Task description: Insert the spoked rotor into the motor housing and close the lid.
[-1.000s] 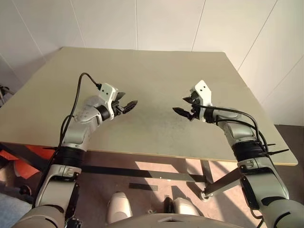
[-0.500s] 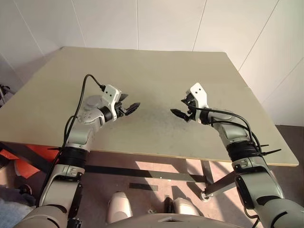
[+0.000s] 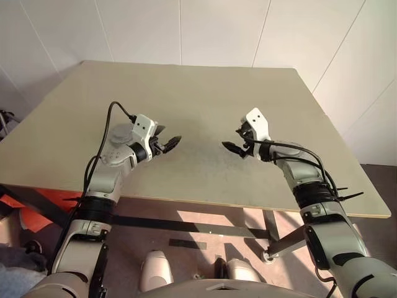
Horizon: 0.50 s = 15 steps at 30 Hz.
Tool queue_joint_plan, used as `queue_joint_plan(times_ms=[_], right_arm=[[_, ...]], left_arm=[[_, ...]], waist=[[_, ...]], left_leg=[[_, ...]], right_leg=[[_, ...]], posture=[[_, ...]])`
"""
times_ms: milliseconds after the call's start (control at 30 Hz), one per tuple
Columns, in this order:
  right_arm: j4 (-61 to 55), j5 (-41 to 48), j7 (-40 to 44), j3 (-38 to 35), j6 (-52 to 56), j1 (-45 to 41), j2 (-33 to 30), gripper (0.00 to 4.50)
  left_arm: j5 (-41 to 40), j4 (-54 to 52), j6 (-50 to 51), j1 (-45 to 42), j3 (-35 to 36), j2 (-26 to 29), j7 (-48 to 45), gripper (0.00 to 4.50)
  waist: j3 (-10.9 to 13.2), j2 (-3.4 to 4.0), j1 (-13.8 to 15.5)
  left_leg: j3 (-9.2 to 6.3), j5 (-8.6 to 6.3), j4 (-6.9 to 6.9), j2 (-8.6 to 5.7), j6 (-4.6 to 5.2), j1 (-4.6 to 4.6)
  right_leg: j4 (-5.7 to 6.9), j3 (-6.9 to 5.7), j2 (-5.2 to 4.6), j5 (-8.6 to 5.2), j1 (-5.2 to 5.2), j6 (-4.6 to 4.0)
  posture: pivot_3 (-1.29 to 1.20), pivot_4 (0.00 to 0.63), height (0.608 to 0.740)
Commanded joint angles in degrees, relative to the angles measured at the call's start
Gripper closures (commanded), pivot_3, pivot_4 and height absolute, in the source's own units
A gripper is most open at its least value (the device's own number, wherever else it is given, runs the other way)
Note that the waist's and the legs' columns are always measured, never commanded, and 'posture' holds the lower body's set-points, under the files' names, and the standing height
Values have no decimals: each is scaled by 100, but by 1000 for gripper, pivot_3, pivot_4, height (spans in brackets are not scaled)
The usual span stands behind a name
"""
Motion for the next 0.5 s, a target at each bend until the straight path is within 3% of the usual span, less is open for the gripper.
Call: queue_joint_plan(times_ms=[33,500], right_arm=[[-123,-46,-30,-68,-158,-141,-23,526],[109,-78,-81,-110,-281,-296,8,526]], left_arm=[[18,-142,-104,-66,123,-28,44,476],[-17,-255,-2,-111,195,-116,45,476]], waist=[[0,0,0],[0,0,-1]], left_leg=[[0,0,0,0,0,-1],[0,-1,0,0,2,-2]], right_leg=[[-1,0,0,0,0,0],[-2,0,0,0,0,0]], posture=[[0,0,740],[0,0,740]])
